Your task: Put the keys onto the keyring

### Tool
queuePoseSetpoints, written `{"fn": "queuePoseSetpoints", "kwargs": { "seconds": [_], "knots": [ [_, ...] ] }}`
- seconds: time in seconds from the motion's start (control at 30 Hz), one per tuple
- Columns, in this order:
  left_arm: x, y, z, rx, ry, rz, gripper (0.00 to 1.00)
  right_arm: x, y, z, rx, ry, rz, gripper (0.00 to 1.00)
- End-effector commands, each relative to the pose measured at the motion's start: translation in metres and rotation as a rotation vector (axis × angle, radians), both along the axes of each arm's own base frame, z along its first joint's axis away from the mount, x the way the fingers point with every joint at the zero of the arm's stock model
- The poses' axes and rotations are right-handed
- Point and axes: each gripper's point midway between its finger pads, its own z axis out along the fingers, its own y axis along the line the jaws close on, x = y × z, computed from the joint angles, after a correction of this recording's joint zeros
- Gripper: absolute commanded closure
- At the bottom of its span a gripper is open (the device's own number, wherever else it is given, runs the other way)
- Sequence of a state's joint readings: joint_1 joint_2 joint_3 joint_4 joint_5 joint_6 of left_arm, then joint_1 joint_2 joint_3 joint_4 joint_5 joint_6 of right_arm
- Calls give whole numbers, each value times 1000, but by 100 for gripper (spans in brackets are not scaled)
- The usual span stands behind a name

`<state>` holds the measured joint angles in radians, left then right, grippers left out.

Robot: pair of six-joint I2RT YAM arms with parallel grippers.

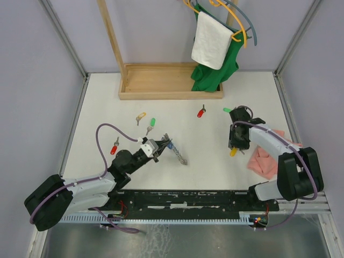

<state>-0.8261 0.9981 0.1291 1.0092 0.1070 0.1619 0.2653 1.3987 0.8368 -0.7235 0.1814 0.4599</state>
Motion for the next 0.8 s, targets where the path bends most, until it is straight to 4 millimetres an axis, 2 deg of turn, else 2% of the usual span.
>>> {"fn": "queuePoseSetpoints", "kwargs": {
  "seconds": [0.0,0.17,0.77],
  "knots": [
    [-3,-1,28,-80,-52,-20,97,28,-13,2,-55,-107,-108,52],
    [-3,-3,26,-73,-47,-29,97,39,-16,-2,-80,-117,-149,57],
    [-6,-7,25,-58,-49,-53,97,49,-16,-16,-91,-116,-199,73]
  ]
}}
